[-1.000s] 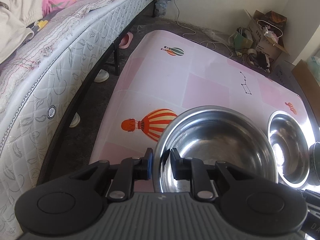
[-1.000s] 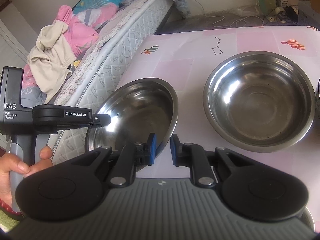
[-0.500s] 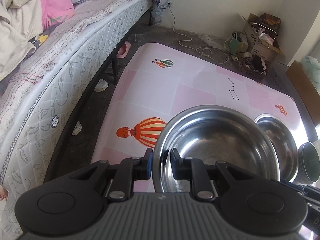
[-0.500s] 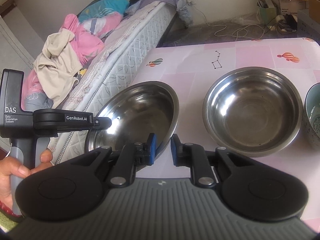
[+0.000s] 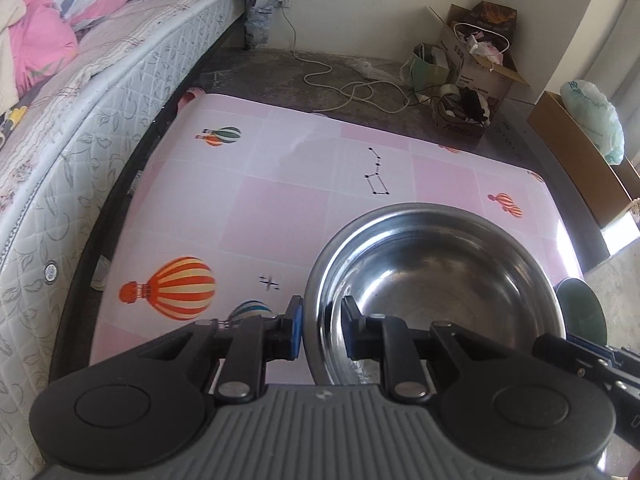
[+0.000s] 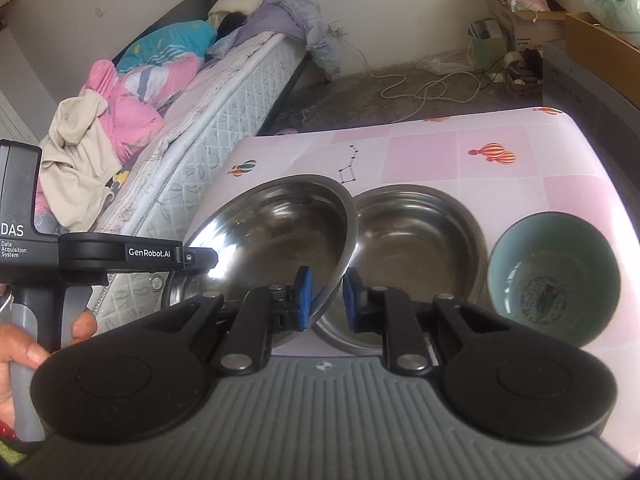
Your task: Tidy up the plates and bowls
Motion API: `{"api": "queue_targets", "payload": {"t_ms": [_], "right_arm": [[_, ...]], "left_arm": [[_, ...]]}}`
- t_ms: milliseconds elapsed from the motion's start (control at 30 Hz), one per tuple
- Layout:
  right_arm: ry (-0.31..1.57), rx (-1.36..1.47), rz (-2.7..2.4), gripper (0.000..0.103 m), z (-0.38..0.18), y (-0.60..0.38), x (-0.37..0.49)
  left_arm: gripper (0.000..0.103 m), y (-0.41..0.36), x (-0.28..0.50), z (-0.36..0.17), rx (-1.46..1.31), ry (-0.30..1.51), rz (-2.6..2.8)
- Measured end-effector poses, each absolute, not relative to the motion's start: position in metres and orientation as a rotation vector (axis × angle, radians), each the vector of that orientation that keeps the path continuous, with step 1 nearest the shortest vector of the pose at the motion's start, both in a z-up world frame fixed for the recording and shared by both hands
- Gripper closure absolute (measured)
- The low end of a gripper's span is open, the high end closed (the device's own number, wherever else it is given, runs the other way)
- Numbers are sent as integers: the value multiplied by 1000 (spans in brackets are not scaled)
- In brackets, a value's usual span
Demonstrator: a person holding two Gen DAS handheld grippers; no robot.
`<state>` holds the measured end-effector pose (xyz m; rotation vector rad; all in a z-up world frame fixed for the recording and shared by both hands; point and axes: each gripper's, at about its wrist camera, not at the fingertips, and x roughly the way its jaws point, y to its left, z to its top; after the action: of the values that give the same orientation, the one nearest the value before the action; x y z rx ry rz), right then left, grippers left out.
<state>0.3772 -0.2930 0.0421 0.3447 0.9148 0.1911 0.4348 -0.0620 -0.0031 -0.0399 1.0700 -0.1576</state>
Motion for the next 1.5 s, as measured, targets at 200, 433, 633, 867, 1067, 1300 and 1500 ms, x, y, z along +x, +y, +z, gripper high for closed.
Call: {"api": "queue_targets", "payload": {"t_ms": [200,433,633,867,1067,1300,1500], "right_arm": [[942,321,117,86,26,-326,384],[969,267,57,84,5,-346,394],[962,181,30,83,-2,-347,403],[913,151,11,73,6,-356,429],[968,220,60,58,-12,-365,478],[1077,292,141,52,-36,-345,506],[1099,244,184,49,-34,-315,502]], "left_arm": [[83,-100,444,-23,-25,1107,-193],[78,-125,447,-37,5,1123,-226],[66,-134,438,-28,22,1069,-273],[61,-123,441,-24,-3,1056,-239],[61,-116,452,-47,-42,1134,-211],[66,-112,463,-69,-95,1216,-219],[70,-98,459,-72,-92,1236,-190]]}}
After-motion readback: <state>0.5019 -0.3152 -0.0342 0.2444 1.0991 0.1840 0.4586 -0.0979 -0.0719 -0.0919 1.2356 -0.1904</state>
